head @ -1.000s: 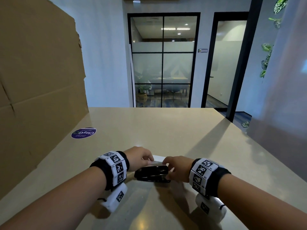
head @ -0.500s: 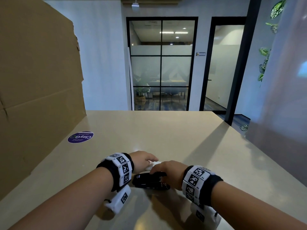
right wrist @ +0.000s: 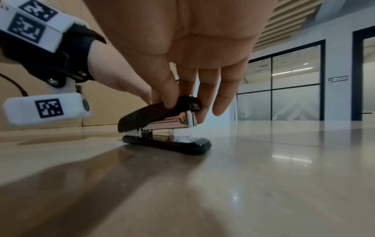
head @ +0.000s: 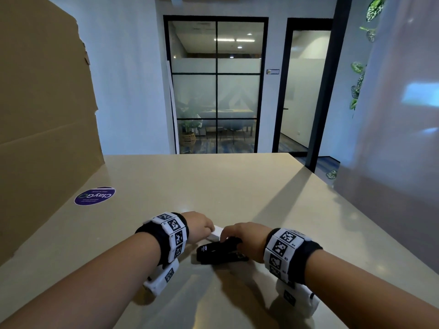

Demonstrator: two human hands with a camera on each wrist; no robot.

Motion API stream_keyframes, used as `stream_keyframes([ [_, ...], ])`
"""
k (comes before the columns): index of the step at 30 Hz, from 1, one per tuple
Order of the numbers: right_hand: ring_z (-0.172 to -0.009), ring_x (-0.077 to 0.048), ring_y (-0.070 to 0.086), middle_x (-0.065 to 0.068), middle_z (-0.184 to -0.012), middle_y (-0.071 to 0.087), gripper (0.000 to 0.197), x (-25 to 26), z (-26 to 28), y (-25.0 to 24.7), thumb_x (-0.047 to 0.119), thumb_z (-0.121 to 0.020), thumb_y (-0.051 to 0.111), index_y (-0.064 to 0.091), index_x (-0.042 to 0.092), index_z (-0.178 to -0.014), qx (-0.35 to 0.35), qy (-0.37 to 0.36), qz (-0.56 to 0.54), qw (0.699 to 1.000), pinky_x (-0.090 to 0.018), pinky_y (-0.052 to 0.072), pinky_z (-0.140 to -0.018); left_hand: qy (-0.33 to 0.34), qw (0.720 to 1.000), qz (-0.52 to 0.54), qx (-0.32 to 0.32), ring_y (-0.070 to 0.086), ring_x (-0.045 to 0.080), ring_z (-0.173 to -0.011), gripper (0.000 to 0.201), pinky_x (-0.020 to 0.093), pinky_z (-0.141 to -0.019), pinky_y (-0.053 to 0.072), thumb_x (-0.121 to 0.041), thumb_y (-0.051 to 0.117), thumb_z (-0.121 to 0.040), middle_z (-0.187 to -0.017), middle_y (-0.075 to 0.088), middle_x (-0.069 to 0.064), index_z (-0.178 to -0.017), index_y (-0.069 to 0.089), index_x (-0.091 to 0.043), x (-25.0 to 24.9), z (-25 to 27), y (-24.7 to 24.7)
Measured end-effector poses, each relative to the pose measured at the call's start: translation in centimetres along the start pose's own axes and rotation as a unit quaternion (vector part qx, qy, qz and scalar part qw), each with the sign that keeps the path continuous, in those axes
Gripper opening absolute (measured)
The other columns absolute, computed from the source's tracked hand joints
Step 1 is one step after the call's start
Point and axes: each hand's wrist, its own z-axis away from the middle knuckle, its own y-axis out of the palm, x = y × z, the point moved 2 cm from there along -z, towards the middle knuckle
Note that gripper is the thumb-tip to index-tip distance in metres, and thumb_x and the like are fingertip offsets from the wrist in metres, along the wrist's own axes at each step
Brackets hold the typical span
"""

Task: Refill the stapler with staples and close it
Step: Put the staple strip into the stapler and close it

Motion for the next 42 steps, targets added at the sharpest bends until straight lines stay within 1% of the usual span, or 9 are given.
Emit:
stream_keyframes([
  [3, -0.112, -0.027, 0.058, -0.005, -0.125, 0.062, 0.054, -1.1, 0.6, -0.3, -0.003, -0.084, 0.047, 0.052, 0.030, -0.125, -0.002, 0.014, 0.009, 1.000, -0.031, 0.044, -0.087, -0.008, 1.000, -0.018, 0.001, 0.051, 0.024, -0.126, 0.040, 0.036, -0.104, 0.041, -0.025, 0.039, -0.095, -0.138, 0.055, 0.005, -0.130, 0.056, -0.019, -0.7, -0.6, -0.3],
  [8, -0.107, -0.030, 0.060, -0.007, -0.119, 0.063, 0.050, -3.6, 1.8, -0.8, -0.003, -0.082, 0.049, 0.053, 0.028, -0.121, -0.018, 0.051, 0.015, 0.998, -0.036, 0.049, -0.087, -0.002, 1.000, -0.031, -0.002, 0.056, 0.026, -0.117, 0.035, 0.038, -0.099, 0.046, -0.024, 0.041, -0.093, -0.129, 0.061, 0.007, -0.119, 0.063, -0.016, -2.4, -2.1, -0.6],
  [12, -0.103, -0.031, 0.061, -0.007, -0.116, 0.063, 0.043, -5.8, 3.0, -1.1, 0.003, -0.081, 0.054, 0.051, 0.027, -0.116, -0.028, 0.092, 0.027, 0.995, -0.039, 0.052, -0.086, 0.011, 0.999, -0.046, 0.000, 0.057, 0.026, -0.117, 0.035, 0.038, -0.099, 0.047, -0.022, 0.042, -0.093, -0.128, 0.062, 0.007, -0.120, 0.062, -0.014, -4.1, -2.9, -0.8],
  [18, -0.100, -0.033, 0.062, -0.010, -0.113, 0.064, 0.033, -9.5, 5.5, -1.6, 0.013, -0.085, 0.050, 0.049, 0.021, -0.117, -0.040, 0.175, 0.032, 0.983, -0.043, 0.054, -0.086, 0.040, 0.999, -0.022, -0.004, 0.061, 0.025, -0.112, 0.033, 0.038, -0.095, 0.049, -0.021, 0.044, -0.091, -0.123, 0.066, 0.005, -0.117, 0.065, -0.014, -7.6, -4.1, -0.9],
  [22, -0.101, -0.032, 0.062, -0.011, -0.113, 0.064, 0.031, -11.8, 7.0, -1.8, 0.016, -0.087, 0.045, 0.051, 0.016, -0.118, -0.058, 0.229, 0.027, 0.971, -0.041, 0.052, -0.086, 0.067, 0.998, -0.001, 0.004, 0.064, 0.023, -0.107, 0.033, 0.035, -0.091, 0.050, -0.018, 0.043, -0.091, -0.117, 0.070, 0.002, -0.117, 0.063, -0.012, -11.2, -4.6, -0.9],
  [26, -0.107, -0.032, 0.060, -0.013, -0.118, 0.063, 0.032, -13.6, 7.8, -1.8, 0.015, -0.089, 0.045, 0.053, 0.012, -0.120, -0.077, 0.273, 0.018, 0.959, -0.037, 0.048, -0.088, 0.105, 0.994, 0.017, -0.008, 0.066, 0.021, -0.104, 0.032, 0.035, -0.093, 0.052, -0.017, 0.044, -0.090, -0.113, 0.073, 0.000, -0.115, 0.065, -0.015, -14.6, -5.1, -0.5],
  [33, -0.107, -0.030, 0.061, -0.013, -0.117, 0.065, 0.026, -16.0, 8.8, -1.5, 0.020, -0.091, 0.050, 0.058, 0.008, -0.113, -0.094, 0.307, -0.007, 0.947, -0.030, 0.040, -0.075, 0.144, 0.989, 0.009, -0.012, 0.059, 0.025, -0.112, 0.032, 0.035, -0.094, 0.048, -0.021, 0.054, -0.088, -0.125, 0.064, 0.004, -0.118, 0.062, -0.020, -19.0, -6.1, 0.2],
  [38, -0.089, -0.026, 0.056, -0.013, -0.115, 0.066, 0.027, -17.0, 8.9, -1.5, 0.023, -0.091, 0.053, 0.059, 0.007, -0.112, -0.094, 0.313, -0.006, 0.945, -0.029, 0.039, -0.073, 0.152, 0.988, 0.008, -0.016, 0.059, 0.026, -0.112, 0.033, 0.034, -0.092, 0.046, -0.021, 0.051, -0.089, -0.127, 0.063, 0.004, -0.120, 0.062, -0.021, -20.3, -6.4, 0.4],
  [42, -0.105, -0.029, 0.062, -0.012, -0.116, 0.065, 0.028, -17.3, 8.9, -1.6, 0.024, -0.092, 0.053, 0.059, 0.007, -0.114, -0.094, 0.310, 0.001, 0.946, -0.028, 0.040, -0.074, 0.153, 0.988, 0.012, -0.022, 0.058, 0.027, -0.114, 0.034, 0.033, -0.090, 0.045, -0.022, 0.051, -0.089, -0.129, 0.062, 0.005, -0.122, 0.061, -0.019, -20.6, -6.4, 0.3],
])
